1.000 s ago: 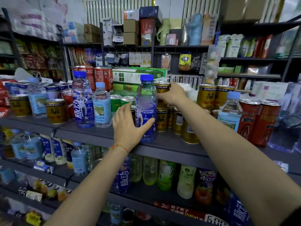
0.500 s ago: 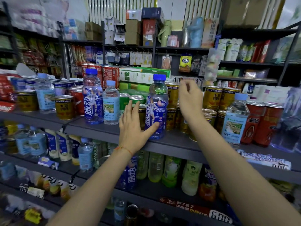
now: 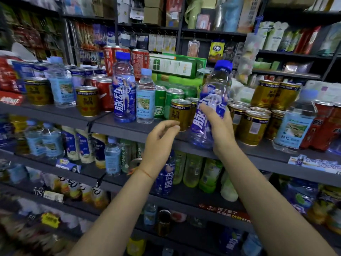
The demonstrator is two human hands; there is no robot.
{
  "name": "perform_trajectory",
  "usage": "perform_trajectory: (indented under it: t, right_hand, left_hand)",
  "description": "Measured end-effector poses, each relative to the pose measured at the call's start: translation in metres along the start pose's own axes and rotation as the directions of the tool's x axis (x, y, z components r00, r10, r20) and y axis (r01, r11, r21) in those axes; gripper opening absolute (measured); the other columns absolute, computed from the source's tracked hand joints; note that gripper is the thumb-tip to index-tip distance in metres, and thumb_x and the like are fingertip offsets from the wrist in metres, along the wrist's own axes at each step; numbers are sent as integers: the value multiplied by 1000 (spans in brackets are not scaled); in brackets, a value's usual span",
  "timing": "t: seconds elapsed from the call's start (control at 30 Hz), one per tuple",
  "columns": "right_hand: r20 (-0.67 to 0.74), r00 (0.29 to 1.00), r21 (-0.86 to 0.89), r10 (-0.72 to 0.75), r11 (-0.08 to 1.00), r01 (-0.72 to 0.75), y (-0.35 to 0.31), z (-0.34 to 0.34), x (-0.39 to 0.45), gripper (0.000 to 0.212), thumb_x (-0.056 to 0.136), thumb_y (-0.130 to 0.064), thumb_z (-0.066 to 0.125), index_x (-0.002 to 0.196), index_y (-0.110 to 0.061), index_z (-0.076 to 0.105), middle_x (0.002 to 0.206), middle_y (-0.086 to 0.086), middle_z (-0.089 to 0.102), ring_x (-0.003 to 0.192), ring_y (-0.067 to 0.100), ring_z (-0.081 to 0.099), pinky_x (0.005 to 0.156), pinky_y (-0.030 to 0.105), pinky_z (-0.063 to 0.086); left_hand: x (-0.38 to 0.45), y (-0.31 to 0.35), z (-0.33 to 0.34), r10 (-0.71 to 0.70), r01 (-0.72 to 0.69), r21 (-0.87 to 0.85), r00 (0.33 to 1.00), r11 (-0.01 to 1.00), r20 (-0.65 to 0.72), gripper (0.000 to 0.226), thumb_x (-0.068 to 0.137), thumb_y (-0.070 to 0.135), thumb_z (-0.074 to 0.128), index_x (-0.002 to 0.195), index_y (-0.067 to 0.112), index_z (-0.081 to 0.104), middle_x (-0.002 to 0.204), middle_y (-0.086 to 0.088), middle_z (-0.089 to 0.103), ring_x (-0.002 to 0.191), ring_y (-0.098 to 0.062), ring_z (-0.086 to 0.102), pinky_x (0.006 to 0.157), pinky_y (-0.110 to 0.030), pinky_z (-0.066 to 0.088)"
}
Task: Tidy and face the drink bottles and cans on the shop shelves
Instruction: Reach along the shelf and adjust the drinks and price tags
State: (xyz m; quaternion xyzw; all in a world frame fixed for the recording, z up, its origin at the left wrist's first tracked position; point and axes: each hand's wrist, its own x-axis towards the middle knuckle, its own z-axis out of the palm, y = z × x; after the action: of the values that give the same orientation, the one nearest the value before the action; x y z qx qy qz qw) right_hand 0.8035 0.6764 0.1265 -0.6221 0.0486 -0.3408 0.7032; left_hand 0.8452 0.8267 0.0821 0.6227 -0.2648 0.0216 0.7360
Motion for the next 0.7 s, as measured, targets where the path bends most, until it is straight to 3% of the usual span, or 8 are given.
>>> perform_trajectory:
  t: [0.1,0.23,0.37,0.5,0.57,0.63,0.7]
  right_hand:
    - [133,981,294,139,940,-173,-14,-5,-23,36,89,-37,64,116,-14,61,91,5,75,78,19,72,72,36,60]
    - [197,952,312,232,906,-286,-25,-23,-53,50,95,-60,41,111,-18,63,84,2,74,76,15,72,71,33,59]
    - [211,932,300,295,888,-348,-37,-67,-83,64,89,-72,35,106,-18,67,84,3,74,73,16,71,71,32,60]
    - [254,921,246,296,901,-358,-61,-151,-129,62,73,-66,52,109,-17,66,87,5,74,72,16,71,66,30,60]
    - [256,917,178,307,917,-357,-68,-206,-157,52,76,-54,70,110,-15,66,91,7,75,74,18,72,68,32,60]
    - [192,952,64,237,965,-253,-71,-270,-184,39,78,-37,75,110,-16,67,98,9,75,83,22,72,80,39,60]
    - [117,979,-29,167,986,-165,-76,-335,-213,45,74,-37,76,112,-17,66,104,11,74,94,26,70,90,46,56]
  left_hand:
    - [-7,3,7,-134,152,-196,986,969,98,26,102,23,43,106,16,67,95,1,74,91,-14,69,83,-36,54]
    - [-25,11,30,-188,262,-324,952,909,241,43,102,39,32,120,15,64,103,1,72,92,-11,68,74,-27,55]
    - [-57,22,79,-211,312,-333,928,890,306,45,97,49,40,120,19,65,113,1,73,104,-15,67,91,-35,51]
    - [-99,38,158,-198,331,-327,905,885,377,60,78,52,67,125,15,62,118,-6,71,110,-22,66,97,-40,52]
    - [-129,42,210,-188,329,-320,897,888,400,55,73,45,74,115,11,66,108,-9,74,98,-21,71,89,-36,56]
    - [-167,47,265,-177,342,-293,865,893,470,48,71,42,73,106,9,69,94,-11,75,81,-20,72,76,-32,59]
    - [-205,48,316,-158,347,-248,813,905,560,43,78,36,74,108,6,69,94,-15,74,78,-22,71,74,-33,59]
